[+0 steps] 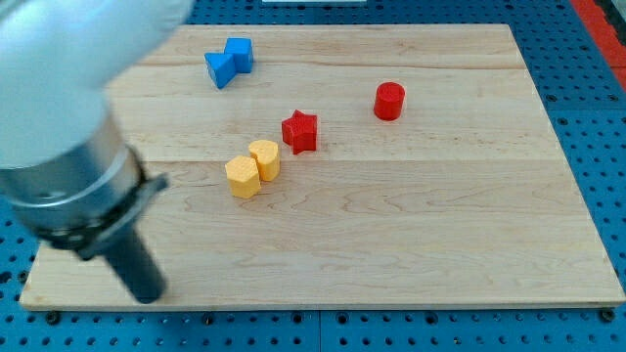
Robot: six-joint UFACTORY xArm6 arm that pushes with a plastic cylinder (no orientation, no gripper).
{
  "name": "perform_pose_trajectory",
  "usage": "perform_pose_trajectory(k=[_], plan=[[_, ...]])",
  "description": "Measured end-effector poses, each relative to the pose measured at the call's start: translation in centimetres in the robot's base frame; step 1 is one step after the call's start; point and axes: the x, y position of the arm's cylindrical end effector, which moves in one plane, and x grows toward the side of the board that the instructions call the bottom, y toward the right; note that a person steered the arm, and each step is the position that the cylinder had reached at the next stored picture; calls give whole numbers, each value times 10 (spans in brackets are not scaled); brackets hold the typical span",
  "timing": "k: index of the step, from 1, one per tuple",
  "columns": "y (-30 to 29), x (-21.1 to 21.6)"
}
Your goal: Form a vertical line with the blue blocks green circle
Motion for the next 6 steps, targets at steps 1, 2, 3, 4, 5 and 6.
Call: perform_pose_trajectory(k=[1, 2, 3, 4, 5, 6], plan=[[-55, -31], [-81, -61], [-80, -90], [-69, -99], [-56, -123], [-33, -159]])
